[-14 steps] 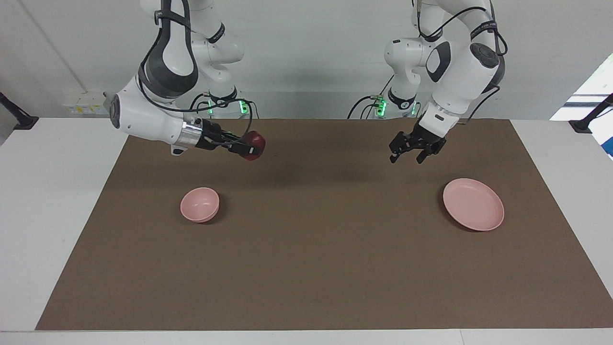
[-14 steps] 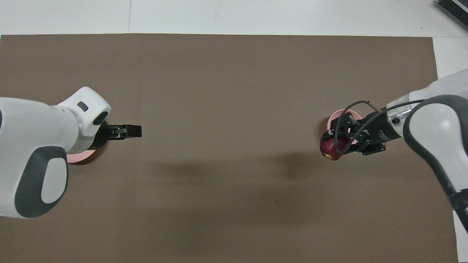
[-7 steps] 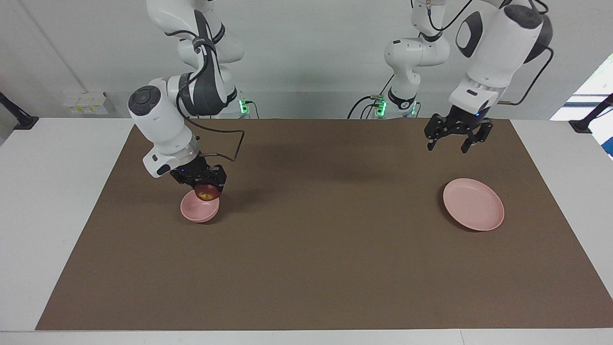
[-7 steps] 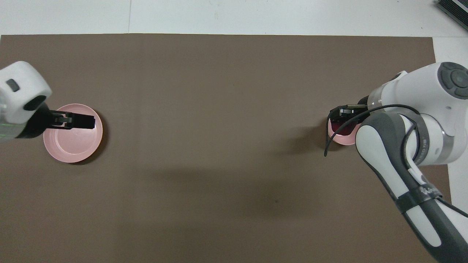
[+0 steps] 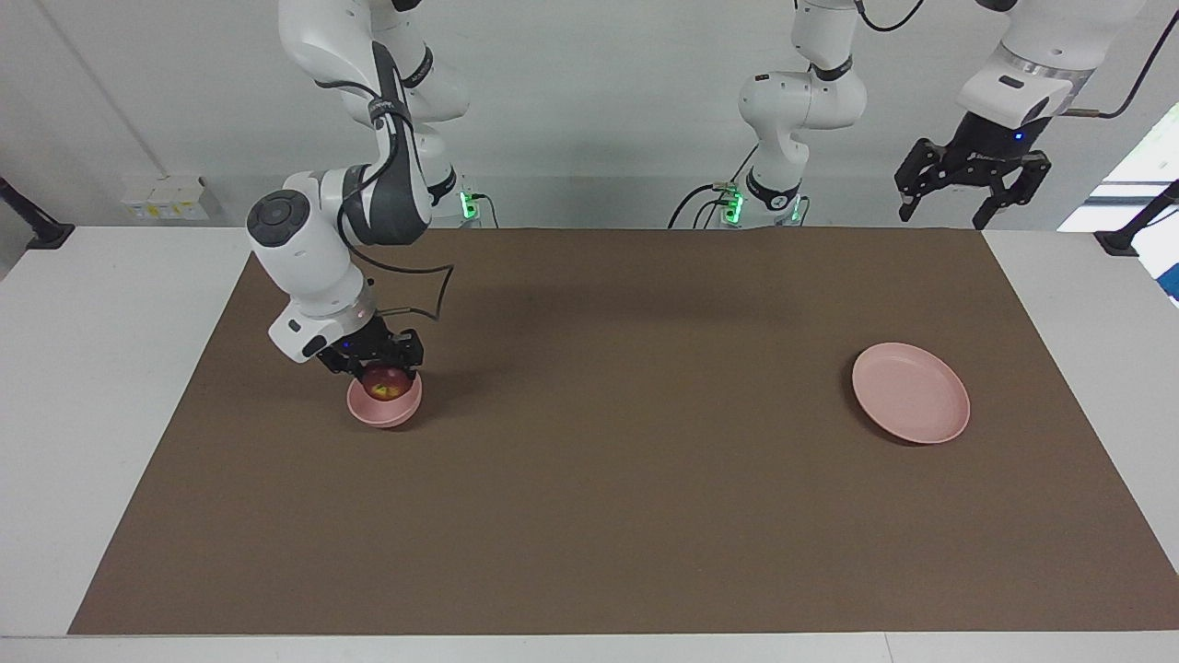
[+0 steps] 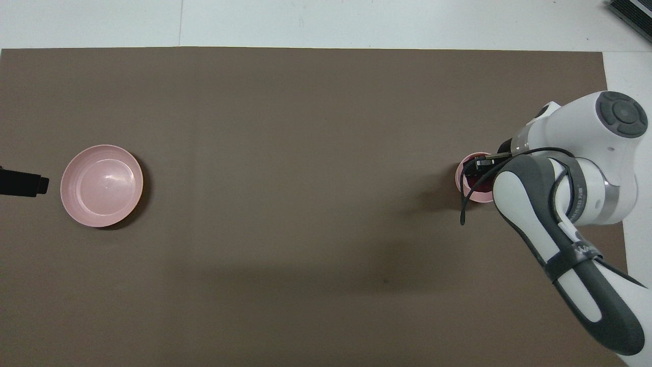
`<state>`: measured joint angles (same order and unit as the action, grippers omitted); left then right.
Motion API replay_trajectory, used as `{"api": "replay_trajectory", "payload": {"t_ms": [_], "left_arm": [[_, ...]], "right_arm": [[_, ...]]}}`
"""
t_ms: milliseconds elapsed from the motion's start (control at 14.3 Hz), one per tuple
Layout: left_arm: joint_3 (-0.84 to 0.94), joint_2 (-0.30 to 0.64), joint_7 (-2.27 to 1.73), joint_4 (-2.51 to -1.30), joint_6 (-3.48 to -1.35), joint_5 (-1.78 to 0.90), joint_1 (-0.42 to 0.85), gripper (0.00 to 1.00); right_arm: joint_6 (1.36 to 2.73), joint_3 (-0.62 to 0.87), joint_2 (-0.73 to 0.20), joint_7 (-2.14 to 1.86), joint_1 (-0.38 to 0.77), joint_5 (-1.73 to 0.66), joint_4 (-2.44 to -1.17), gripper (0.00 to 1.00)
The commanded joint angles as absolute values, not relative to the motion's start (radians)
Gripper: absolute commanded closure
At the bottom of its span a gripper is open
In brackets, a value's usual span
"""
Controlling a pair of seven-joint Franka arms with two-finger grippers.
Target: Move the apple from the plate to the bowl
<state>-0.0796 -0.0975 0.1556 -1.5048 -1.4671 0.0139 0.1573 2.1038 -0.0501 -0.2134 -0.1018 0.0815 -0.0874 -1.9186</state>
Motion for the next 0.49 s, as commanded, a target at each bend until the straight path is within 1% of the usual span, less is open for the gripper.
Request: {"api": "replay_trajectory", "payload": {"t_ms": [0,209,419], "left_arm": [[-0.089,-0.041,0.164,-1.411,-1.39,0.026,0.169,0.0],[-0.083,-0.041,0.161,-1.411,-1.365,-0.061,0.117,0.0],[-0.083,-0.043,0.16,-1.413,-1.362,-0.061,0.106,0.0]], "right_arm": [[2.149,-0.041,-0.209,-0.144,0.063,-0.064,-1.94,1.0],[2.163,-0.041,-0.221,-0.149,0.046,-0.064,-1.956,1.0],[2.163,-0.041,-0.222,-0.167,0.045,-0.064,-1.968,1.0]]}}
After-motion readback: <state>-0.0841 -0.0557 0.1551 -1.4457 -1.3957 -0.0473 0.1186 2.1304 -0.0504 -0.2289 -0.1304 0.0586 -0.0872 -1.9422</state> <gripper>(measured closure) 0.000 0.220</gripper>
